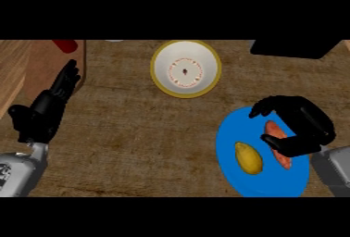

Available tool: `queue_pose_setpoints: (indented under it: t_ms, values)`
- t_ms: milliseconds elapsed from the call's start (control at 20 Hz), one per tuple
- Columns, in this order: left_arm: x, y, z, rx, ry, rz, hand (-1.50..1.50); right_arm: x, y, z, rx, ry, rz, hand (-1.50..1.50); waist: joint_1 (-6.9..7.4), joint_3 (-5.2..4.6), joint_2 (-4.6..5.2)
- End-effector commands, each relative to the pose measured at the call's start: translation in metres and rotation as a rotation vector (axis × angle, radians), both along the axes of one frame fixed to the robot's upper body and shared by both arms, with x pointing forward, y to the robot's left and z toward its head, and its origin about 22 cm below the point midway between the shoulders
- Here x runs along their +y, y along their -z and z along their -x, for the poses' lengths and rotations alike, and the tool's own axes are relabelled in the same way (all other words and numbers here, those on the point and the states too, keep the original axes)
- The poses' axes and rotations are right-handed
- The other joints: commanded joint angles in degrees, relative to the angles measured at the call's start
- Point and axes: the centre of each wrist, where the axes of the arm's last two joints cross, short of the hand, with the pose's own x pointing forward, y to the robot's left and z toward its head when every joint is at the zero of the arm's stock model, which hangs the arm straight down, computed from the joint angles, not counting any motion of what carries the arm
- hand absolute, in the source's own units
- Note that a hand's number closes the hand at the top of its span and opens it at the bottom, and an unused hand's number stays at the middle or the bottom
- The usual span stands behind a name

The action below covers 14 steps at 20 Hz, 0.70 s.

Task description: Pick the lemon from the plate and place it in the bowl

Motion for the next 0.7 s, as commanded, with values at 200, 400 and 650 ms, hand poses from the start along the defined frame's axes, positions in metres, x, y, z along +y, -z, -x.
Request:
queue_pose_setpoints:
  t_ms: [200,400,650]
  values:
    - [-0.015,0.000,-0.007,-0.046,-0.060,0.007,0.00,-0.036,-0.014,-0.042,-0.118,-0.326,-0.065,-1.50,-1.38,0.07,0.03]
    - [-0.012,-0.015,-0.009,-0.066,-0.082,-0.022,0.00,-0.047,-0.048,-0.051,-0.200,-0.375,0.123,-1.50,-1.18,0.12,-0.40]
    - [-0.030,0.001,-0.007,-0.056,-0.098,-0.014,0.00,-0.021,-0.091,-0.061,-0.324,-0.477,0.381,-1.50,-2.11,-0.10,-0.64]
